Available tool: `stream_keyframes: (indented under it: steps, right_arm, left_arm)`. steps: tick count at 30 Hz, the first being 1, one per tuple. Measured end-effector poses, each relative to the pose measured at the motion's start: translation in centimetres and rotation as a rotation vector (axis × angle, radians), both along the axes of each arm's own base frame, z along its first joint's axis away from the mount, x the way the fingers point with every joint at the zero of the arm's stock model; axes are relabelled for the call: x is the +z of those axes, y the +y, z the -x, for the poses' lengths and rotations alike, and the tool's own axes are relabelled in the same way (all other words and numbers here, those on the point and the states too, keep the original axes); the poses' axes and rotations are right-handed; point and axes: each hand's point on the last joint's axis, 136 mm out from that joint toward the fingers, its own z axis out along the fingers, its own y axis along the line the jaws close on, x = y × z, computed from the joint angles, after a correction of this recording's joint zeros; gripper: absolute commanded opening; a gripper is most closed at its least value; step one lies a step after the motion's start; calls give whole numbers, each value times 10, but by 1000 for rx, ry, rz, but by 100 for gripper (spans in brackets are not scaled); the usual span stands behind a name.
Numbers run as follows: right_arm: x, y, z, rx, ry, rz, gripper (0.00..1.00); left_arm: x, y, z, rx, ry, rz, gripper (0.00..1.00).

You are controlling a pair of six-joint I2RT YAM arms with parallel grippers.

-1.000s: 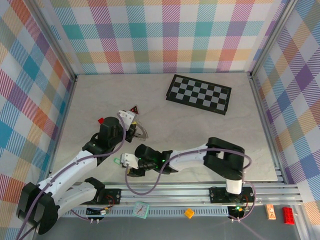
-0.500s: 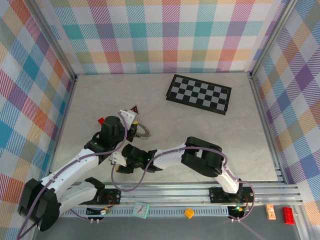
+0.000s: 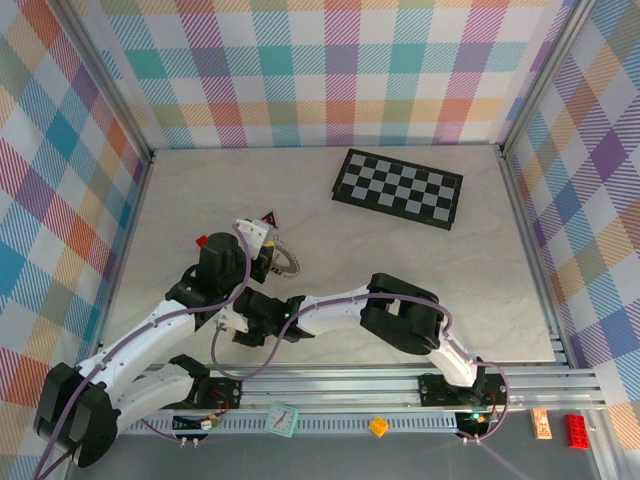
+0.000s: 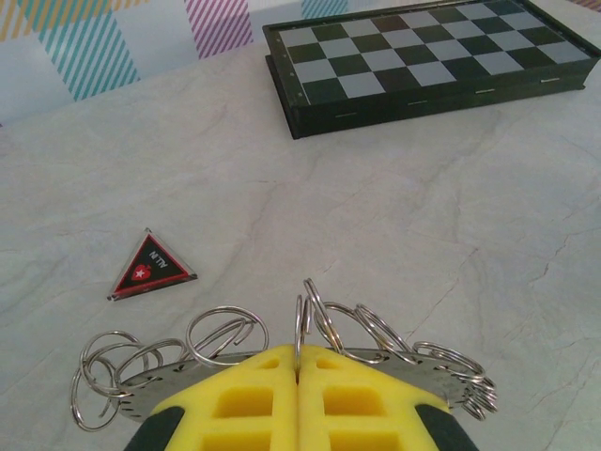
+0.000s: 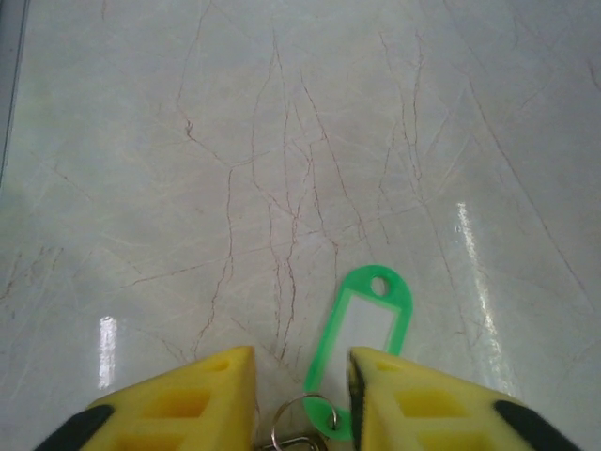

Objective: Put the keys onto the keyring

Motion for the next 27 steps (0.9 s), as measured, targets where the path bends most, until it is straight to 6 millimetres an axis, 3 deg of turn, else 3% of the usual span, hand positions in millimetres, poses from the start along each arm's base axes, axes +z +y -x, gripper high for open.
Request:
stream_keyframes:
  steps: [7,11,19,27]
  right_arm:
    - [-6,-6,-7,-19,-32,87,5]
    - [-6,-18,-5,-24,-36,101,1]
    - [-2,-92,9,-70,-24,162,0]
    - [14,-152,9,-196,69,126,0]
  left_arm:
    - [1,0,0,0,-2,1,0]
    - [1,0,0,0,-1,1,0]
    - [1,-1,1,-7,0,4,0]
    - [0,-10,6,-65,14,21,0]
